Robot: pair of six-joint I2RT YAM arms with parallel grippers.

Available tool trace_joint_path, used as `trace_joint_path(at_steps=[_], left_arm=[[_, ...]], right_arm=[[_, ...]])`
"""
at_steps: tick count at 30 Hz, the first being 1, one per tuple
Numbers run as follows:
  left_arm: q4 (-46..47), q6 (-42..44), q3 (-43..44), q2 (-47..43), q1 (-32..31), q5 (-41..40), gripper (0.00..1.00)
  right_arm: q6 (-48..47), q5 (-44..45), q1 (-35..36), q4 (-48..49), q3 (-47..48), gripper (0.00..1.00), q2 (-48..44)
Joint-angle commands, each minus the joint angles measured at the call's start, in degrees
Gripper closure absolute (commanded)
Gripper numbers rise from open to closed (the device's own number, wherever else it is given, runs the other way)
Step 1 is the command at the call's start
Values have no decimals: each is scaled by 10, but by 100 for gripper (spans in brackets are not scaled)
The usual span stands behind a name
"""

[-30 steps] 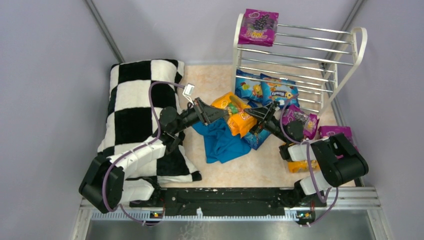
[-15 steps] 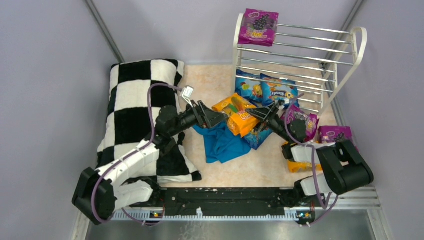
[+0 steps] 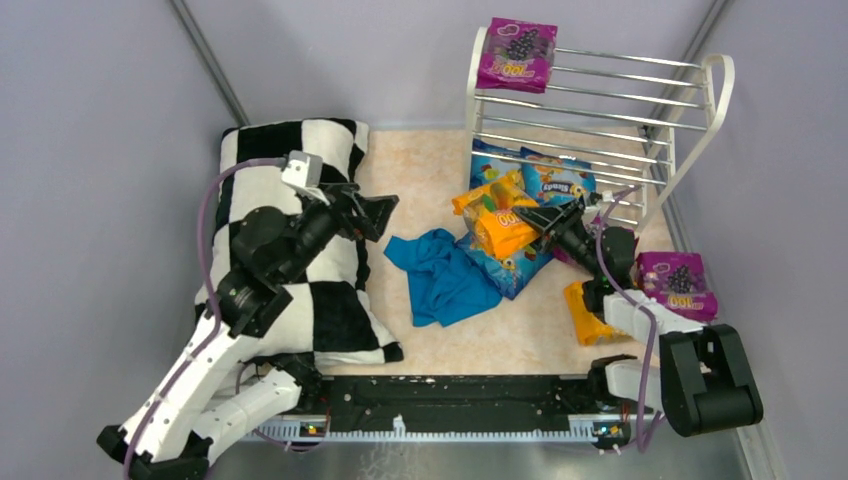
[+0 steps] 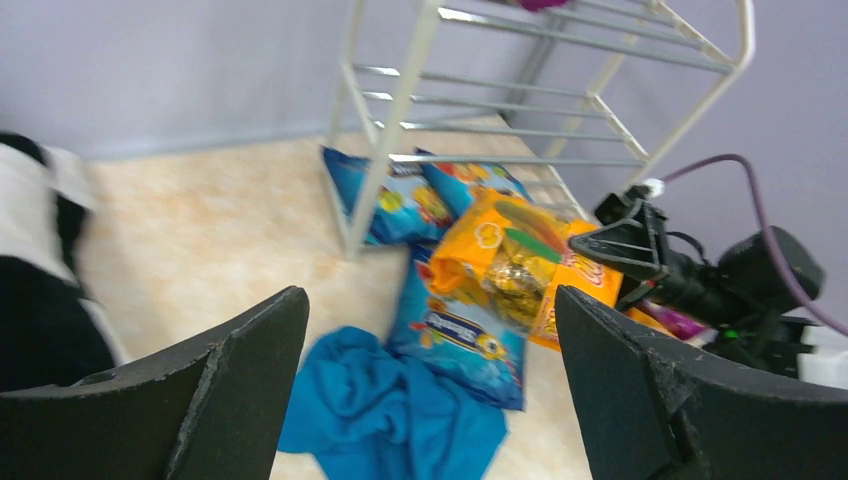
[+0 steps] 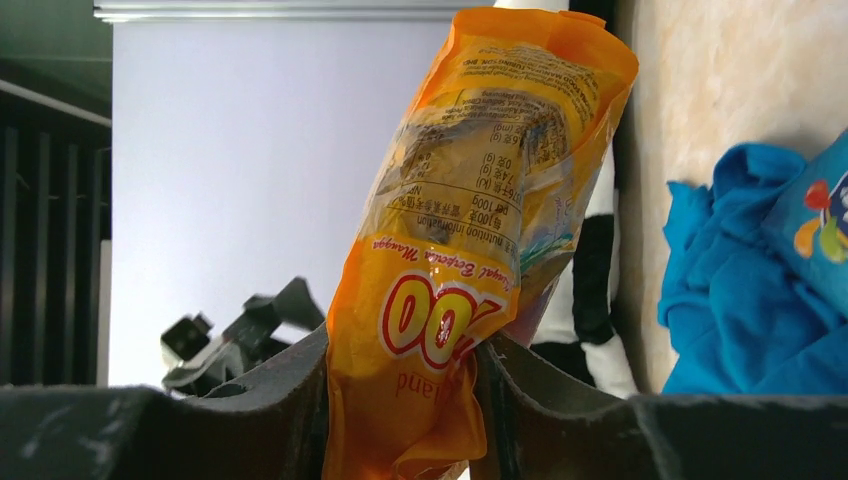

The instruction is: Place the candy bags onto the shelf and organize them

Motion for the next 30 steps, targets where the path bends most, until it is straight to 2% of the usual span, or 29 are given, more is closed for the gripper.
trace_joint_path(at_steps=[1,7,14,22,30], left_arm=[[-47,119,42,-30,1,-95,1],[-11,182,10,-68,0,-159,1],[50,210,-72,-110,0,-184,1],[84,240,-125,-159,-1,-238,1],[95,227,-140,-149,0,-213,1]], right_arm=[[-49,46,-14,-16,94,65,-30],[-98,157,-16,-47,130,65,-17],[-98,277,-16,120,137,65,59],[-123,315,-15,211,225,65,178],[-152,352,-9,213,304,65,262]])
